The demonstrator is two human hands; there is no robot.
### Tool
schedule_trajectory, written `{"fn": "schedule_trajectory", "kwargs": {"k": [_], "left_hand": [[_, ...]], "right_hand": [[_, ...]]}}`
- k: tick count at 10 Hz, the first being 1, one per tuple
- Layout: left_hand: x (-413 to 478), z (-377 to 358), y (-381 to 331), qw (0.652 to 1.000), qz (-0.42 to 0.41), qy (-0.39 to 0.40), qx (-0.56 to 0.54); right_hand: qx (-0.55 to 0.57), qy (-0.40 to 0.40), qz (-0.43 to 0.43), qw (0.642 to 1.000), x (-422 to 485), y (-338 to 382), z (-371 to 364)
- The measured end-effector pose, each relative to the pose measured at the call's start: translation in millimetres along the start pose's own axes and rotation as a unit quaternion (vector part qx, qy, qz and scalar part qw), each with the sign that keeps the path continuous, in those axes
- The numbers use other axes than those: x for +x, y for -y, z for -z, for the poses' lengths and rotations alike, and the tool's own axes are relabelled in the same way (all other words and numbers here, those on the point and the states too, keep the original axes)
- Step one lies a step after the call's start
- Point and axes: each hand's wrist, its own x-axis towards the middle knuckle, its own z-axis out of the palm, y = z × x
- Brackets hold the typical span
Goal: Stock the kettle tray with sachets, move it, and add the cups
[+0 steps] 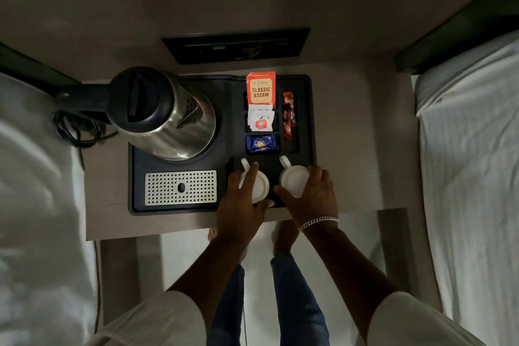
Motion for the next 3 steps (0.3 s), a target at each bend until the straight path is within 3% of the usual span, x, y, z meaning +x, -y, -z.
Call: {"fn": "schedule_trajectory", "kwargs": {"k": [2, 3], "left_hand": [[-23.9, 40.8, -13.4, 0.998, 0.049, -0.021, -0.027], [-47.4, 91.9, -41.5, 0.998, 0.020, -0.049, -0.029]], "right_hand": [[-0.052, 0.034, 0.021, 0.998, -28.4, 9.6, 40.2], [-0.051, 0.011, 0.086, 0.995, -59.8, 38.5, 78.3]]}}
